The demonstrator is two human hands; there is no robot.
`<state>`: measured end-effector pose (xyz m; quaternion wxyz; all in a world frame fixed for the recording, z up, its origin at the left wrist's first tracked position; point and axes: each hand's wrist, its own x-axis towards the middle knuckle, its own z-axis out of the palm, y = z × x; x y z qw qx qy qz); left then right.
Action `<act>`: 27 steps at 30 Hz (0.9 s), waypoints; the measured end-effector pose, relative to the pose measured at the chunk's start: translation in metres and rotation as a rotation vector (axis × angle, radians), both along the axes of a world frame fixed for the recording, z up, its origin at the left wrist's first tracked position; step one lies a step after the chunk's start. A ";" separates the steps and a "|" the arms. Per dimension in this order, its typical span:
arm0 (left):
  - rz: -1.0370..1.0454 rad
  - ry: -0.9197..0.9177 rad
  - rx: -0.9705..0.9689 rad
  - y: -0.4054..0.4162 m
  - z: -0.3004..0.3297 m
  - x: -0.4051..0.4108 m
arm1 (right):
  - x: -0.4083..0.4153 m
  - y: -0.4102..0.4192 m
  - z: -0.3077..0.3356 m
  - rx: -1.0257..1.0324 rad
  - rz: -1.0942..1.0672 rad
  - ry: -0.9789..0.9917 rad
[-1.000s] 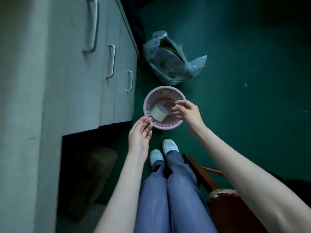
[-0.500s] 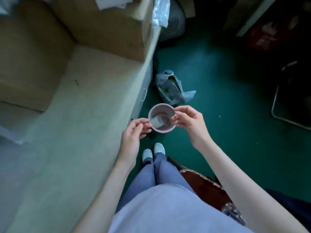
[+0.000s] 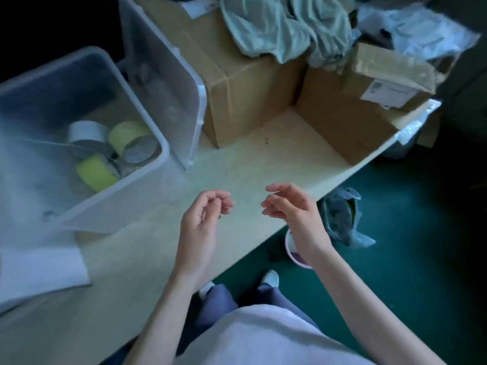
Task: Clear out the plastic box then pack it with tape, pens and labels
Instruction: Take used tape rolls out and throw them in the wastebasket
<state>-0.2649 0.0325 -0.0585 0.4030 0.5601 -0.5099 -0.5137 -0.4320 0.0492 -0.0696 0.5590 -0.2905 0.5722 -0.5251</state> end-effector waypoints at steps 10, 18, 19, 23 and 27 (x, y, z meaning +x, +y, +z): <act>0.136 -0.240 -0.278 -0.004 0.049 0.130 | 0.118 -0.050 0.048 -0.184 0.269 0.032; 0.081 -0.451 -0.243 -0.041 0.065 0.207 | 0.182 -0.099 0.067 -0.310 0.330 0.110; 0.065 -0.502 -0.234 -0.052 0.068 0.216 | 0.189 -0.108 0.070 -0.322 0.335 0.117; -0.033 -0.879 -0.215 -0.096 0.065 0.229 | 0.200 -0.140 0.074 -0.342 0.364 0.200; -0.125 -1.212 -0.055 -0.152 0.051 0.226 | 0.205 -0.178 0.076 -0.380 0.440 0.360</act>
